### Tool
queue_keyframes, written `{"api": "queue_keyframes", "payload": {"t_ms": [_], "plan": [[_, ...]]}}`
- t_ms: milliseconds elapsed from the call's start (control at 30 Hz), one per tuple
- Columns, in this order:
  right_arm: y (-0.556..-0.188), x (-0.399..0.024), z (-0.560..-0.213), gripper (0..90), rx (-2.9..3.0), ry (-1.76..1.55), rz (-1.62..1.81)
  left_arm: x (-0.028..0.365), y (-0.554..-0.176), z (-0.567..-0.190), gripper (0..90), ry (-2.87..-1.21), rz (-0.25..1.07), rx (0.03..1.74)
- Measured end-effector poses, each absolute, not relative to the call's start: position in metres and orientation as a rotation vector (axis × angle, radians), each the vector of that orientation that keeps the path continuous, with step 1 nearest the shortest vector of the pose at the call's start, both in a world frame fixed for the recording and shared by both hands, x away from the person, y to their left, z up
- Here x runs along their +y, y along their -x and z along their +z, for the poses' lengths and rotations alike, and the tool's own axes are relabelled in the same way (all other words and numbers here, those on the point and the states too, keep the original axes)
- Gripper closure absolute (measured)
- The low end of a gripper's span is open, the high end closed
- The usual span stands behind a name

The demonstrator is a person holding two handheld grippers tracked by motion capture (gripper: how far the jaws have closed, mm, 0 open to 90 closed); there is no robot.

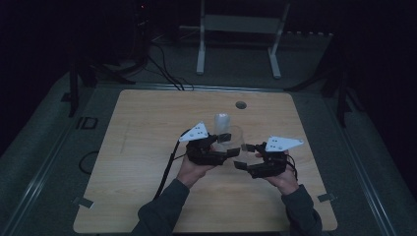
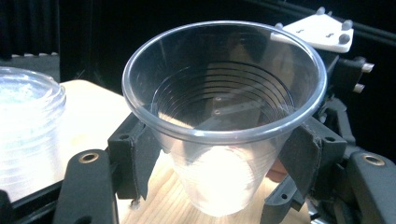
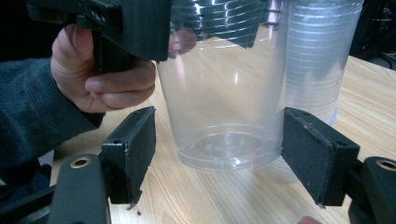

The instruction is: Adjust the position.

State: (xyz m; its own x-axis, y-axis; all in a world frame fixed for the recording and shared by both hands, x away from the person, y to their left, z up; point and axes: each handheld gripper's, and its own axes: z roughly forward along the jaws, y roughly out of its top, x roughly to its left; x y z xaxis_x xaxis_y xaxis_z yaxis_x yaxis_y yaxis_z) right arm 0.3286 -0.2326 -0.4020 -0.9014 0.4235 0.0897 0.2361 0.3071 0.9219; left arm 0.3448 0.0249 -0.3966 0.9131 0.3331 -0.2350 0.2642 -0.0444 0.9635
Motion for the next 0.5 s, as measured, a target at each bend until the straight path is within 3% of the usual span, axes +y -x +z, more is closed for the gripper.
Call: {"api": "queue_keyframes", "payload": {"t_ms": [500], "plan": [[-0.331,-0.221,-0.403,30.2,2.462,-0.606,1.474,0.02,-0.341,-0.399,32.6,-1.736,0.132,0.478]]}}
